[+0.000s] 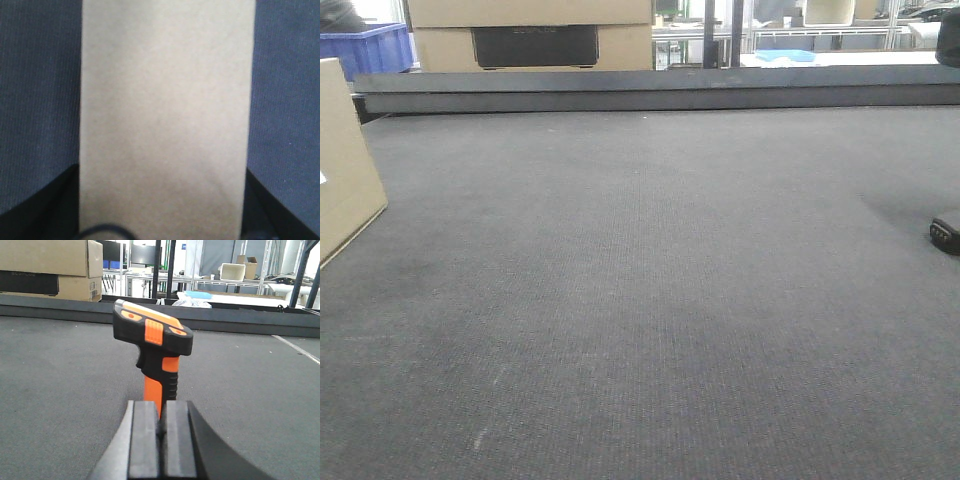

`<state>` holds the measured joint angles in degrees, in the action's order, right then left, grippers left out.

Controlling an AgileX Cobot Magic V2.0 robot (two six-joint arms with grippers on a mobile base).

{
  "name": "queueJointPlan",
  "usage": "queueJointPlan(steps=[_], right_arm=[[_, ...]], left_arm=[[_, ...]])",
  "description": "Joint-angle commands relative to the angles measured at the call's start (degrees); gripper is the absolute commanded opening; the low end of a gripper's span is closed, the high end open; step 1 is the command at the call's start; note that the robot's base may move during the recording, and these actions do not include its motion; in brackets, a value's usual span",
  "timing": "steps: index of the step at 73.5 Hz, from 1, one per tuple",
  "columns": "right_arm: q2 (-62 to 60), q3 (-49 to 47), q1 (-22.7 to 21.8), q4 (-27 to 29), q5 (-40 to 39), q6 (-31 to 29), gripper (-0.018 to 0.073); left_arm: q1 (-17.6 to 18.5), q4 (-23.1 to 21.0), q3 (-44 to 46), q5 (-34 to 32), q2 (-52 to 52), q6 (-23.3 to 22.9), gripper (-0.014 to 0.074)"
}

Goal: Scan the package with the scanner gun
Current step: 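Close the left gripper on the tan box and lift it tilted, then bring the orange scanner gun in the right gripper toward the box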

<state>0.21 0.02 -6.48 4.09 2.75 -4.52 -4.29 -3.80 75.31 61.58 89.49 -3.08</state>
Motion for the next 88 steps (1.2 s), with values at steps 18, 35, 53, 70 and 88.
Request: queueJointPlan(steps=[18, 35, 53, 70, 88], right_arm=[[-0.21, -0.02, -0.20, -0.47, -1.02, 0.00, -0.0168], [-0.21, -0.02, -0.20, -0.47, -1.02, 0.00, -0.0168], [-0.21, -0.02, -0.20, -0.47, -1.02, 0.00, -0.0168], [-0.21, -0.02, -0.20, -0.47, -1.02, 0.00, -0.0168], [-0.21, -0.02, -0.20, -0.47, -6.60, 0.00, -0.0168]], left_arm=[[3.87, -15.43, 6.62, 2.97, -0.88, -0.54, -0.0111], [15.00, -20.73, 4.16, -7.75, -0.88, -5.25, -0.0111], [23.38, -21.31, 0.82, -16.32, -0.04, -9.83, -0.0111], [24.63, -22.90, 0.40, -16.50, 2.55, -9.94, -0.0111], [24.63, -25.68, 0.40, -15.99, 3.98, -9.94, -0.0111]])
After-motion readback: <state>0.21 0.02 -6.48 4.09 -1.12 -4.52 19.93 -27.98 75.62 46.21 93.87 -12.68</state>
